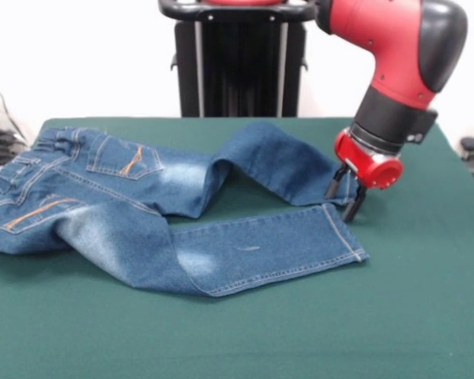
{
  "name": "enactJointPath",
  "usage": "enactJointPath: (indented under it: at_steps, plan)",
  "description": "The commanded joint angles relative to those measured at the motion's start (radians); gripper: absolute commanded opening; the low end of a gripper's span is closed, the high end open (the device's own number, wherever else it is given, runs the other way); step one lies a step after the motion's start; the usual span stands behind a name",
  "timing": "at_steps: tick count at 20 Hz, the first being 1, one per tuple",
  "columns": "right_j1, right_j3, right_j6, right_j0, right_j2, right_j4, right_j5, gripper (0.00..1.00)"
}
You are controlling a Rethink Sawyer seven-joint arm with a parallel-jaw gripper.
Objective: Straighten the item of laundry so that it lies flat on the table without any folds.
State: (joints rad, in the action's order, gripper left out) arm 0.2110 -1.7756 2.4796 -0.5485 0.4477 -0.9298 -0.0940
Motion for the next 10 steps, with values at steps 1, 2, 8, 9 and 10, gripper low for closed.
enactJointPath:
  at_steps: [1, 2, 8, 9, 10]
  plan:
    - [-0.032, 0.054, 0.29, -0.073, -0.066, -0.064, -0.064, 1.0]
    - [-0.043, 0.059, 0.302, -0.086, -0.05, -0.075, -0.064, 1.0]
    - [-0.035, 0.056, 0.306, -0.088, -0.064, -0.098, -0.062, 0.0]
    - [-0.031, 0.053, 0.3, -0.084, -0.073, -0.1, -0.056, 0.0]
    - [-0.028, 0.051, 0.295, -0.082, -0.076, -0.1, -0.053, 0.0]
